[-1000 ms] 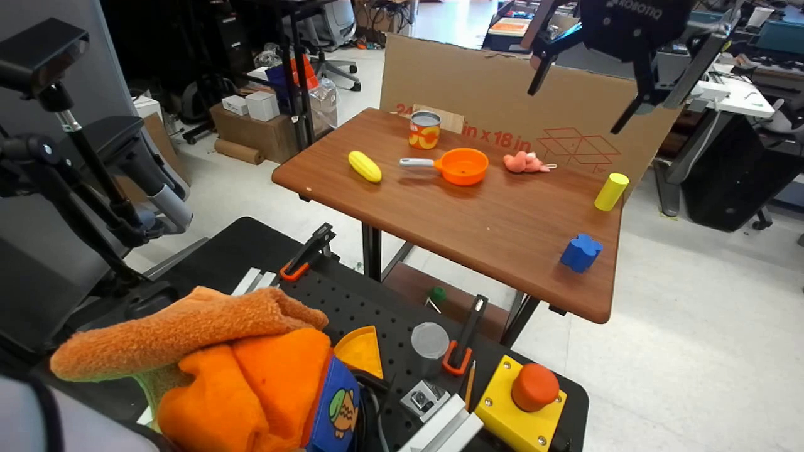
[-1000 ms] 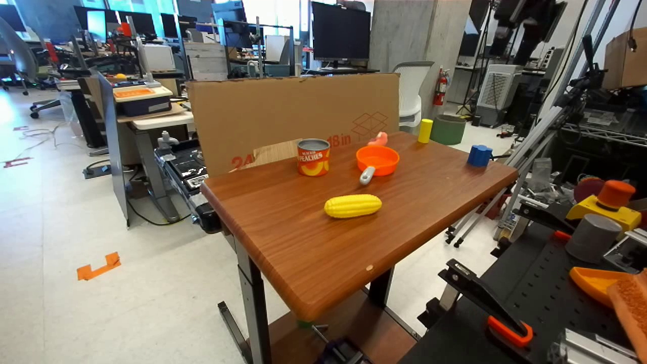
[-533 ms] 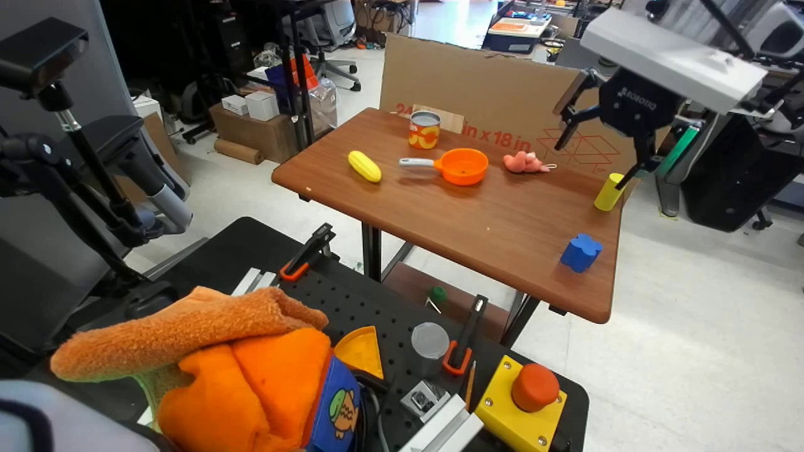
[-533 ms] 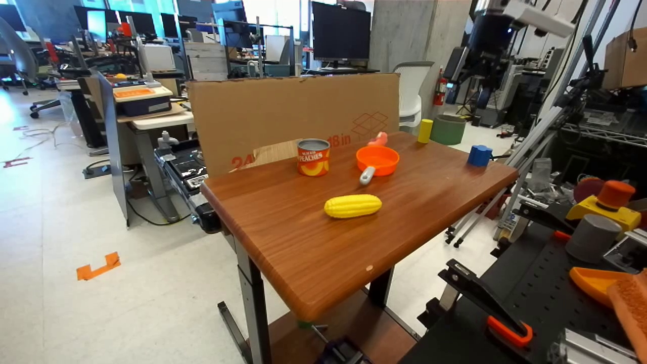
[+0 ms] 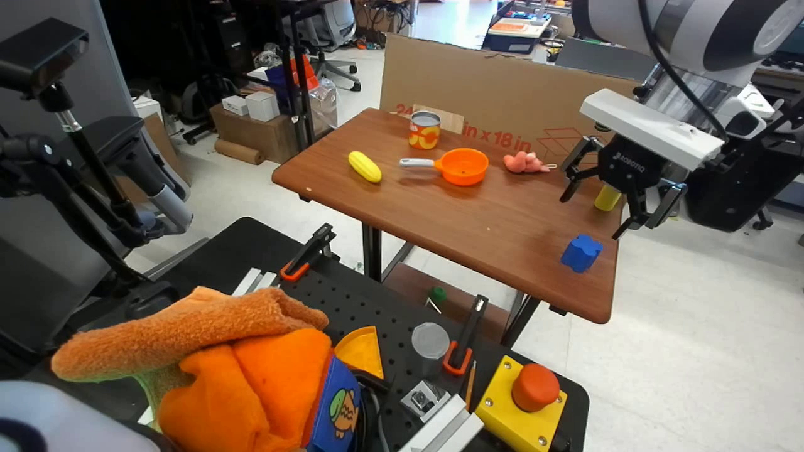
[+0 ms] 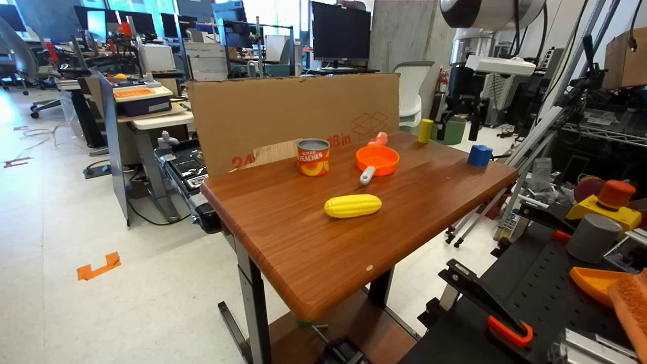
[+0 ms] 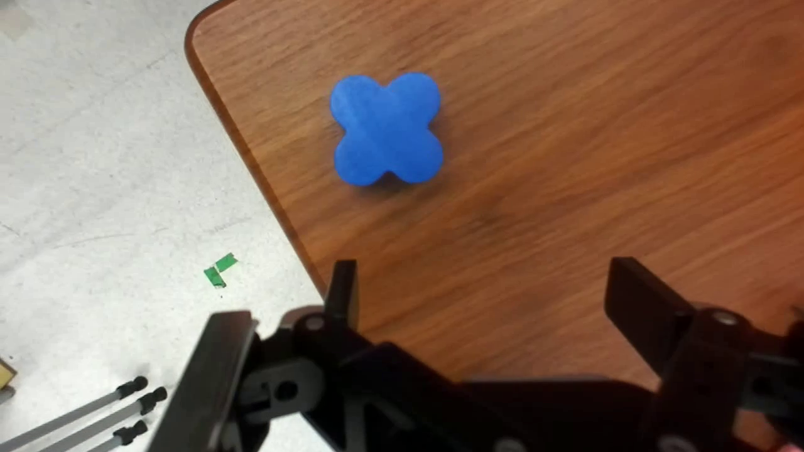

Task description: Move the blue block to the left

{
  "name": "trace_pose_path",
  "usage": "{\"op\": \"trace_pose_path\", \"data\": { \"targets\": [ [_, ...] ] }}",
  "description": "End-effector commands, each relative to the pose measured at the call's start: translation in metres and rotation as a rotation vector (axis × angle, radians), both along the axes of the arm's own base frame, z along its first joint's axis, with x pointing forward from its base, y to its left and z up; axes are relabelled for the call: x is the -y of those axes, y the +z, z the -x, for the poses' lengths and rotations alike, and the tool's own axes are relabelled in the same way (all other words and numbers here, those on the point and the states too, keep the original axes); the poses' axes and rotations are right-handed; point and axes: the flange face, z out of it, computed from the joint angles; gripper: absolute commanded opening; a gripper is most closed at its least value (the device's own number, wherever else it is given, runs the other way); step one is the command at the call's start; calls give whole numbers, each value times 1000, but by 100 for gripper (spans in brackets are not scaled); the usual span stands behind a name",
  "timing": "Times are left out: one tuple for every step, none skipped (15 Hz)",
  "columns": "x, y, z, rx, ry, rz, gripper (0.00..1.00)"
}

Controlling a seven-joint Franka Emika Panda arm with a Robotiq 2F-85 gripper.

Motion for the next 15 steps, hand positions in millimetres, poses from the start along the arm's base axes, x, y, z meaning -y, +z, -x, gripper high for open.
{"op": "trace_pose_path", "data": {
  "targets": [
    [-8,-10,-14,-66,0,-4,100],
    [-11,-13,-12,-80,-1,-3,100],
    [-12,-16,-11,-96,-4,1,100],
    [-12,-18,-9,-110,-19,8,100],
    [-9,-19,-6,-119,-37,21,100],
    [-5,-20,-2,-130,-62,34,100],
    [-1,-21,0,-144,-84,46,100],
    [3,-23,2,-154,-97,55,100],
    [6,-23,3,-161,-110,60,100],
    [7,-25,4,-174,-122,65,100],
    [8,-26,7,-182,-131,69,100],
    [8,-26,9,-187,-136,71,100],
    [6,-27,11,-197,-137,71,100],
    [4,-29,12,-207,-135,69,100],
    [1,-31,14,-218,-129,70,100]
  ]
}}
